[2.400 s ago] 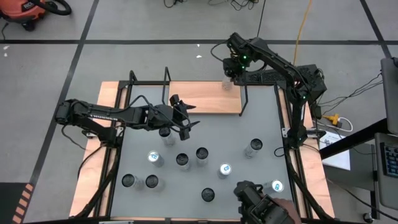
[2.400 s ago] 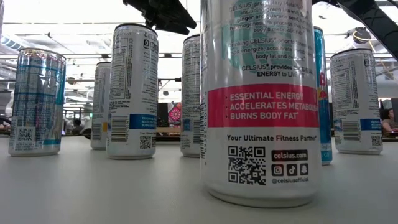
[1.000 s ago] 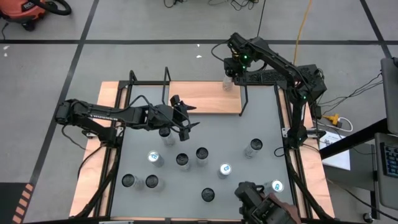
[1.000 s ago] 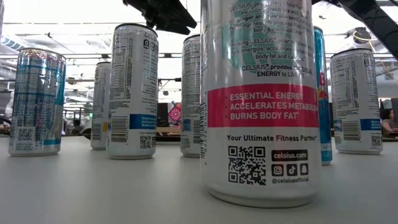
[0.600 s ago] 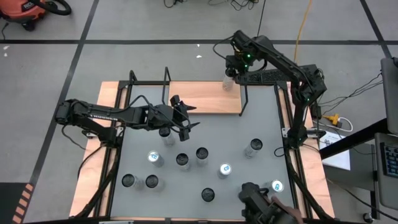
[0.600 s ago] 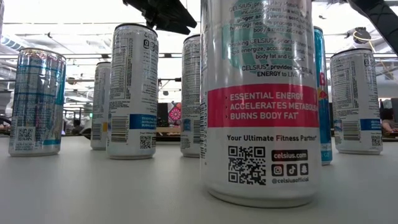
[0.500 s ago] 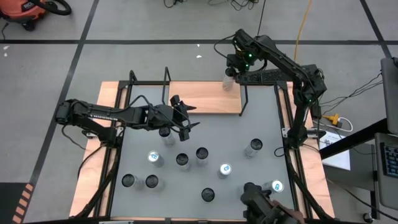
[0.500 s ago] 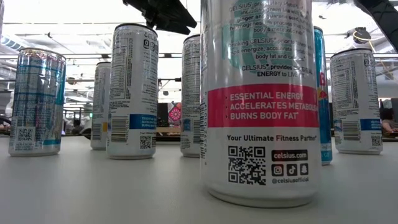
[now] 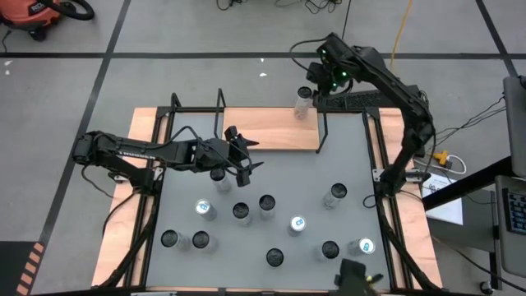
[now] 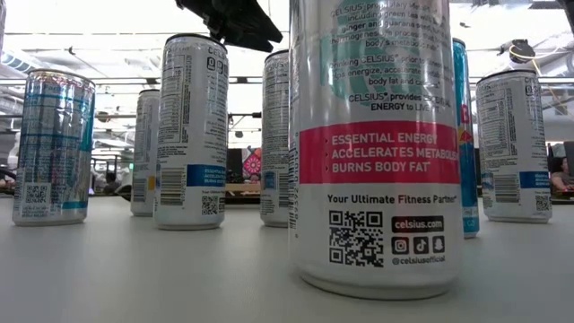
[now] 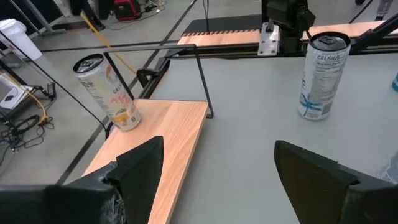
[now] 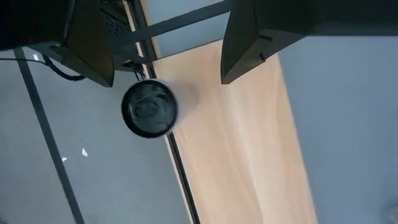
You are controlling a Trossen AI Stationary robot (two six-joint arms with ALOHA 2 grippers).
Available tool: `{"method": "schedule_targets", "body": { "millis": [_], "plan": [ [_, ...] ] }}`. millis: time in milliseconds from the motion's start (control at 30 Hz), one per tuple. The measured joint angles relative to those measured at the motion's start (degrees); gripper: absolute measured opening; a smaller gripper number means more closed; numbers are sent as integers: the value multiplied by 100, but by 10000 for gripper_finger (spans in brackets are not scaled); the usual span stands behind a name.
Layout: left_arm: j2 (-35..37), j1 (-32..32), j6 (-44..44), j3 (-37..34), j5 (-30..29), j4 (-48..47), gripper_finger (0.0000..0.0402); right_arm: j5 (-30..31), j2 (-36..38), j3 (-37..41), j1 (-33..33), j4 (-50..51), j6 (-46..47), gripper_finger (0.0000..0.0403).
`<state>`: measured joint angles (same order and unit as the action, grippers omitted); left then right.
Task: Place canned beverage on shelf
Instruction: Put the top white yellow soda can on the shelf aligned with the white yellow soda can
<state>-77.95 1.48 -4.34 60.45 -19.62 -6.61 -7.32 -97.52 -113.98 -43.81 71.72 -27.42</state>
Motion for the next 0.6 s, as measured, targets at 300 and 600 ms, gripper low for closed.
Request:
{"method": "schedule_targets", "body": {
  "millis": [300,600],
  "plan": [
    [-4,20,187,-23,0,31,299,-25,478,-1,1018,711,857,228],
    [-9,265,597,-293,1,100,299,1,934,220,2800,1104,1947,228]
  ]
}}
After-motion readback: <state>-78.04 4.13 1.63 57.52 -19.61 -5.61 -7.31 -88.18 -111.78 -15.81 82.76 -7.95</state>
